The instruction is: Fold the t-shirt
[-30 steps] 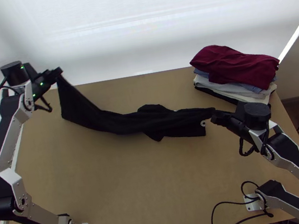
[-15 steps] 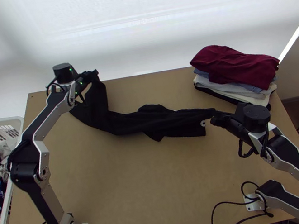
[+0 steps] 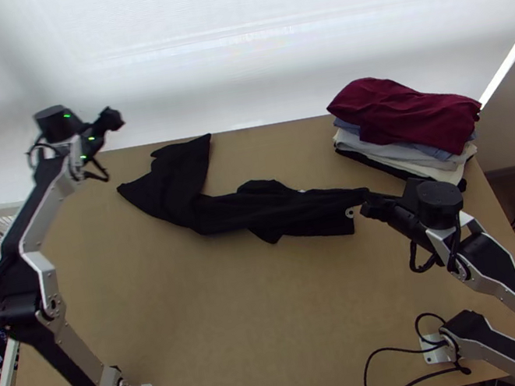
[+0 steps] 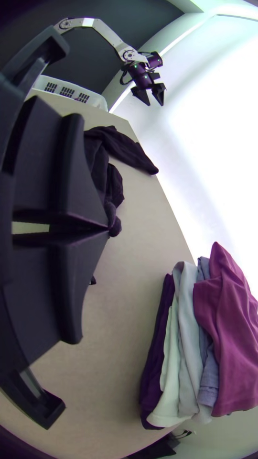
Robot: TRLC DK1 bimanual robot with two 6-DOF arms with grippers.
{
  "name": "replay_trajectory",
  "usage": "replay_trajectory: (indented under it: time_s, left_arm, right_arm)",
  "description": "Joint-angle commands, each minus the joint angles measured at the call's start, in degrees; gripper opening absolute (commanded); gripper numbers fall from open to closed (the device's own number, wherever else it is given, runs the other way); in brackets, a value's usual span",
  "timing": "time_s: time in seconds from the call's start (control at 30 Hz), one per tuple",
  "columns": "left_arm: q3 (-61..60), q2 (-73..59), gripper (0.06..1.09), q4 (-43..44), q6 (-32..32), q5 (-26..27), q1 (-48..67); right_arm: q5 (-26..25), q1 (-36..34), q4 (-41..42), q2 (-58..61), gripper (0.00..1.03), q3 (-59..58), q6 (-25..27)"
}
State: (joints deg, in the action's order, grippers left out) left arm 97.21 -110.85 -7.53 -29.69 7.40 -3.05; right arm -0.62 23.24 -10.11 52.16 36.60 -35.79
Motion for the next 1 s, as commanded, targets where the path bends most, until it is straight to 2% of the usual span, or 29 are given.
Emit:
replay_trajectory:
  time_s: [0.0,0.1,0.17,0.3,0.53,0.63,0.77,0.9,0.97]
  left_arm:
    - [0.35,2.21,1.04,-6.71,5.17,1.39,-2.4]
    - [0.44,1.69,1.03,-15.85,11.76,4.55,-3.63]
    - [0.44,1.42,1.03,-22.35,17.48,4.73,-3.54]
    - [-0.62,0.72,1.03,-27.19,23.63,4.64,-3.54]
    - [-0.88,-3.06,1.03,-29.91,25.03,3.76,-3.89]
    - [-0.88,-4.9,0.93,-31.32,25.12,2.09,-3.89]
    - [-0.97,-6.66,0.92,-31.58,24.59,2.01,-3.72]
    - [-0.88,-8.77,0.73,-31.23,24.33,0.6,-3.54]
    - [-0.88,-9.56,0.73,-31.32,24.68,-0.1,-3.28]
  right_arm:
    - [-0.43,0.57,0.0,0.75,0.03,0.4,-0.86]
    - [-0.43,0.93,-0.09,1.19,0.03,0.75,-0.95]
    - [-0.43,0.93,-0.09,1.54,0.03,1.02,-0.95]
    - [-0.43,1.28,0.0,2.42,0.03,1.63,-0.95]
    - [-0.43,1.54,0.53,3.47,0.03,2.16,-1.04]
    - [-0.43,1.54,0.53,3.56,0.03,2.16,-1.04]
    - [-0.52,1.54,0.53,3.47,0.03,1.81,-1.04]
    - [-0.52,1.54,0.53,3.47,0.03,1.9,-1.04]
    - [-0.52,1.54,0.53,3.47,0.03,1.98,-1.04]
